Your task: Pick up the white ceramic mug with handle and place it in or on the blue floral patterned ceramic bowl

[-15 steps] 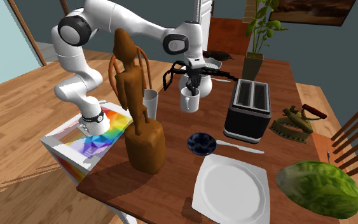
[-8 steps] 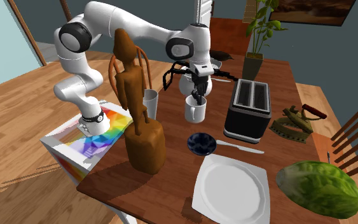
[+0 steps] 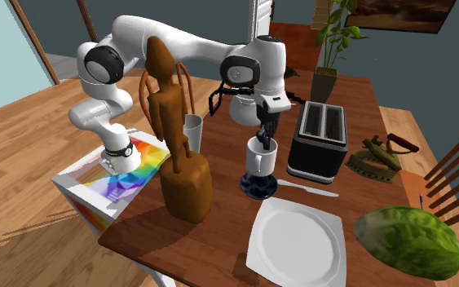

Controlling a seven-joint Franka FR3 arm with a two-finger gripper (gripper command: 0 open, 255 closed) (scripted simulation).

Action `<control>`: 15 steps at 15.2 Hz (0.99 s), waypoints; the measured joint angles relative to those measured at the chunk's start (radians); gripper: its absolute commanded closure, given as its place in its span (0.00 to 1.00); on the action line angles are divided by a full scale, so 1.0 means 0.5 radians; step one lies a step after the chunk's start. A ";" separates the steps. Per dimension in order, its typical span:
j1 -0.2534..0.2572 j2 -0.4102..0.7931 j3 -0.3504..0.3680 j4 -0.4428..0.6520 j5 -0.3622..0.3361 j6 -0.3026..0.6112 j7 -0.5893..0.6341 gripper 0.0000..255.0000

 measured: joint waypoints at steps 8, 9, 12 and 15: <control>-0.019 0.068 -0.023 -0.104 -0.029 0.165 -0.004 1.00; -0.019 0.074 -0.025 -0.123 -0.034 0.190 0.002 1.00; -0.019 0.091 -0.031 -0.176 -0.046 0.257 0.014 1.00; -0.019 0.115 -0.039 -0.222 -0.061 0.325 0.026 1.00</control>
